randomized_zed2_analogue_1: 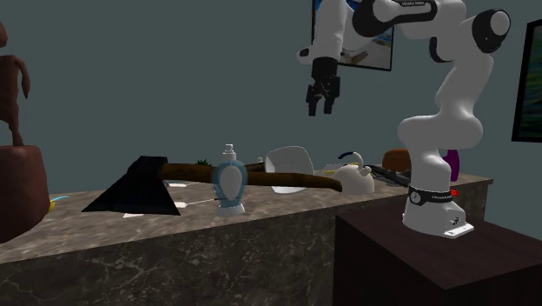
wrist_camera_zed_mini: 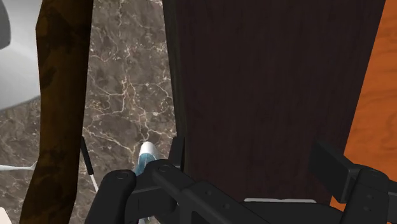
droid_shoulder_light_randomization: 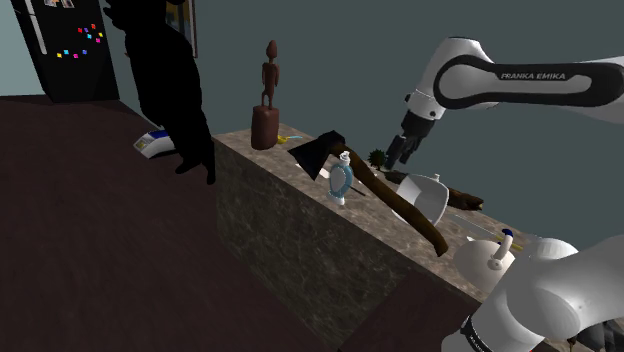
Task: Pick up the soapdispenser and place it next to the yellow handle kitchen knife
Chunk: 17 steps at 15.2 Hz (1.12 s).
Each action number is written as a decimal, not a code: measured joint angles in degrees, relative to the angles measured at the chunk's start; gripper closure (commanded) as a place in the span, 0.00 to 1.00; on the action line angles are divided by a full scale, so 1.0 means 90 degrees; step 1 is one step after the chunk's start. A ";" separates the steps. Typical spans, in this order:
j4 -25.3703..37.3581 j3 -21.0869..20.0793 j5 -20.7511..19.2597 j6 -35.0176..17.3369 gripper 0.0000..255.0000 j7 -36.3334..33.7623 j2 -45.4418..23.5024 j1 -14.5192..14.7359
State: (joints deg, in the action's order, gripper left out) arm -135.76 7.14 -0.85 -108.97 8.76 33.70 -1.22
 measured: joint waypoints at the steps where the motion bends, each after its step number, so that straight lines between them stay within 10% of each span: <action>1: -0.0004 0.0088 0.0048 -0.0186 0.00 0.0081 -0.0144 0.0002; 17: 0.1749 0.1545 0.2335 -0.2191 0.00 0.2492 -0.3801 0.0132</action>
State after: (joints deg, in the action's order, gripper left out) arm -120.02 21.04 20.17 -128.68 31.18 -0.51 -0.03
